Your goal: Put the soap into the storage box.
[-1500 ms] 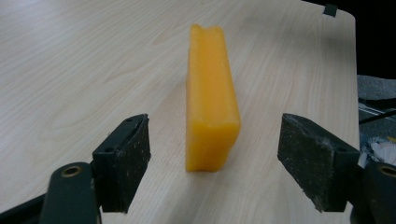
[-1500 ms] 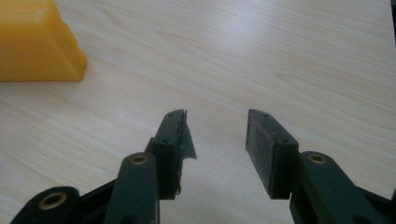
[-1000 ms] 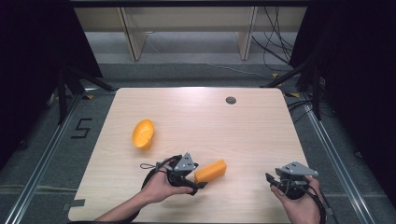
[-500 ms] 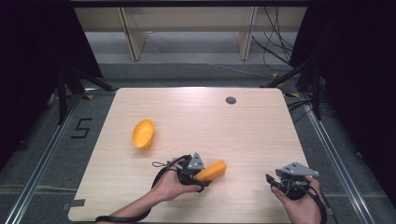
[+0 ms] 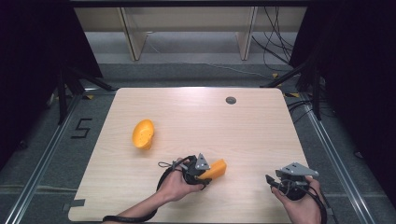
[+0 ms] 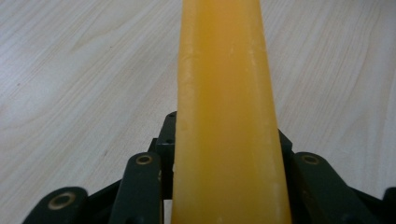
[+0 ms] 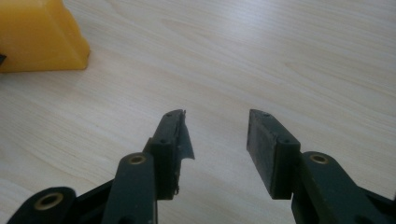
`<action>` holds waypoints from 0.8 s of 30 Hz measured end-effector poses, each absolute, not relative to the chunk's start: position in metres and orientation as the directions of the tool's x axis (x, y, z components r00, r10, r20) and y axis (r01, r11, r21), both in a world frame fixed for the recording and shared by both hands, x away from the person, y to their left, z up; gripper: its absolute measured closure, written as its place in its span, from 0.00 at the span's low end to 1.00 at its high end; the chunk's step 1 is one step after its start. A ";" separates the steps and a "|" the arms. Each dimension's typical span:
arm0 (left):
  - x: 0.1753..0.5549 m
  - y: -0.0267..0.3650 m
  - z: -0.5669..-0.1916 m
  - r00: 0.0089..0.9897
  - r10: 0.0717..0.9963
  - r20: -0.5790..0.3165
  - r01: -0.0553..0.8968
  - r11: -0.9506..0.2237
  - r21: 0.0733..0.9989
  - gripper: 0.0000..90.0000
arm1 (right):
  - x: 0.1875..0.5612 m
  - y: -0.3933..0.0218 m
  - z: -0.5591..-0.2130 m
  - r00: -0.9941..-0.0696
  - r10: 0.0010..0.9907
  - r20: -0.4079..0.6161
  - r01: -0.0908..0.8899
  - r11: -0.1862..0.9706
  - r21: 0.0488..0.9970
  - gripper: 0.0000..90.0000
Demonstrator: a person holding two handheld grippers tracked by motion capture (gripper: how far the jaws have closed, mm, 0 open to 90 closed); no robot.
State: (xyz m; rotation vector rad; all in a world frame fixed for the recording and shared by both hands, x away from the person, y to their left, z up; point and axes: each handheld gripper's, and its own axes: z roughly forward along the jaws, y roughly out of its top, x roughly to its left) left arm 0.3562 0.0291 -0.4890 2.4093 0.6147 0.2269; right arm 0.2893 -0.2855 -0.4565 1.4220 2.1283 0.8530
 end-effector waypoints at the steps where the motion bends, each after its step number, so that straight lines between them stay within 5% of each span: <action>1: 0.356 0.029 -0.488 0.868 0.497 0.000 0.388 -0.679 0.623 0.67 | 0.289 -0.286 -0.457 -0.376 0.926 -0.021 0.656 0.282 0.700 0.63; 7: 0.356 0.028 -0.477 0.824 0.565 0.051 0.401 -0.644 0.651 0.67 | 0.289 -0.286 -0.456 -0.378 0.926 -0.018 0.653 0.281 0.703 0.63; 12: 0.357 0.036 -0.465 0.765 0.644 -0.022 0.463 -0.525 0.714 0.67 | 0.289 -0.289 -0.456 -0.392 0.919 -0.039 0.638 0.302 0.708 0.63; 24: 0.330 0.064 -0.448 0.655 0.755 0.037 0.403 -0.390 0.828 0.67 | 0.290 -0.290 -0.457 -0.396 0.917 -0.049 0.625 0.308 0.717 0.63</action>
